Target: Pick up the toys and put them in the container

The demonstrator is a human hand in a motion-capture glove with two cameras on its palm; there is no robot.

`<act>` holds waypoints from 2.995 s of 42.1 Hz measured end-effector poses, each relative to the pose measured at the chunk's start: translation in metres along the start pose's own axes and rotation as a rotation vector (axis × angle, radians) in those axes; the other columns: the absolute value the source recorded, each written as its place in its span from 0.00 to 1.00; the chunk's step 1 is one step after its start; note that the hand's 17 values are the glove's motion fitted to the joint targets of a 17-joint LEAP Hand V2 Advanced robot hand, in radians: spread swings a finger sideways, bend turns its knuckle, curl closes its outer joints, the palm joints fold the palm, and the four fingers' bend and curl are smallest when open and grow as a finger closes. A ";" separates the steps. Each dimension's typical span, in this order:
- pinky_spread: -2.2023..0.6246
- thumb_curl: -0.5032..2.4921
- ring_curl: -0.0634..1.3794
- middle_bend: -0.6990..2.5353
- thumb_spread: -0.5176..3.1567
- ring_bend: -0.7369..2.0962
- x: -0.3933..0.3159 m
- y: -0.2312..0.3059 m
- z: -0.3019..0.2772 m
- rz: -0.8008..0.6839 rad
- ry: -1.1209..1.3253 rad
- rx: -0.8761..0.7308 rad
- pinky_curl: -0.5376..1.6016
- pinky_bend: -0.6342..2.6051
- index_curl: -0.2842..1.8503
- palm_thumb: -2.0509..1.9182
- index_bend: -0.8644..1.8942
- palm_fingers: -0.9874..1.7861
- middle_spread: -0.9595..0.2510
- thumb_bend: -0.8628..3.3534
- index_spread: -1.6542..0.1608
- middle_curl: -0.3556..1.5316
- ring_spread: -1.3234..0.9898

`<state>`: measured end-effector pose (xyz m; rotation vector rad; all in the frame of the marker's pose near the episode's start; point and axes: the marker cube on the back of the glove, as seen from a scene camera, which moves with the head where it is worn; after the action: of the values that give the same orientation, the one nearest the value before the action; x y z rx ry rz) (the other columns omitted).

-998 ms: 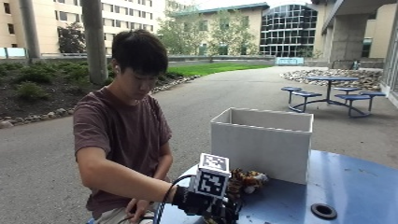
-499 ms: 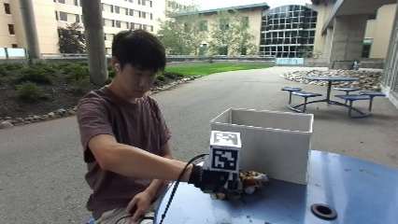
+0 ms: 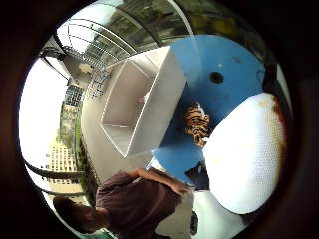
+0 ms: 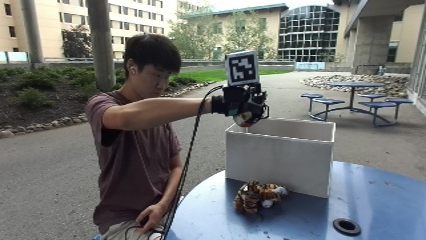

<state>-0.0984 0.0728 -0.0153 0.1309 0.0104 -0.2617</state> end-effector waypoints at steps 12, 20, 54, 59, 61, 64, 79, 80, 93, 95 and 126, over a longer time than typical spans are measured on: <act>0.63 0.54 0.52 0.63 0.32 0.81 -0.129 -0.042 -0.064 -0.205 0.055 0.071 0.55 0.58 0.60 0.67 0.68 0.68 0.64 0.22 0.75 0.65 0.41; 0.63 0.56 0.53 0.64 0.30 0.81 -0.209 -0.063 -0.039 -0.337 0.049 0.042 0.55 0.59 0.62 0.67 0.67 0.67 0.64 0.22 0.74 0.66 0.41; 0.75 0.42 0.35 0.32 0.42 0.55 -0.266 -0.060 0.009 -0.380 -0.073 -0.280 0.50 0.58 0.47 0.51 0.34 0.20 0.75 0.19 0.79 0.47 0.53; 0.77 0.39 0.31 0.30 0.43 0.51 -0.204 -0.054 -0.001 -0.292 -0.090 -0.253 0.48 0.54 0.42 0.49 0.34 0.24 0.77 0.18 0.81 0.45 0.55; 0.78 0.38 0.30 0.30 0.44 0.50 -0.167 -0.051 -0.003 -0.251 -0.084 -0.244 0.47 0.52 0.41 0.49 0.34 0.26 0.78 0.18 0.82 0.45 0.55; 0.78 0.36 0.29 0.30 0.44 0.49 -0.093 -0.041 -0.002 -0.215 0.036 -0.251 0.45 0.50 0.39 0.49 0.34 0.28 0.78 0.19 0.83 0.44 0.56; 0.79 0.31 0.29 0.28 0.47 0.52 0.010 -0.011 0.062 0.166 0.124 -0.266 0.43 0.49 0.31 0.51 0.33 0.33 0.78 0.19 0.85 0.42 0.57; 0.79 0.31 0.29 0.28 0.47 0.52 0.012 -0.010 0.074 0.173 0.147 -0.276 0.43 0.49 0.30 0.51 0.33 0.33 0.78 0.19 0.85 0.42 0.57; 0.78 0.30 0.31 0.29 0.49 0.58 -0.010 0.010 0.256 0.170 0.111 -0.491 0.44 0.53 0.25 0.53 0.32 0.35 0.81 0.21 0.86 0.42 0.55; 0.76 0.31 0.34 0.31 0.50 0.63 -0.013 0.012 0.273 0.178 0.113 -0.498 0.44 0.53 0.23 0.57 0.31 0.41 0.81 0.23 0.87 0.43 0.53; 0.73 0.44 0.41 0.59 0.54 0.75 -0.005 -0.033 0.228 0.189 -0.051 -0.279 0.39 0.42 0.32 0.76 0.66 0.77 0.70 0.36 0.87 0.58 0.46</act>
<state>-0.1136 0.0129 0.2064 -0.1524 -0.0157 -0.0731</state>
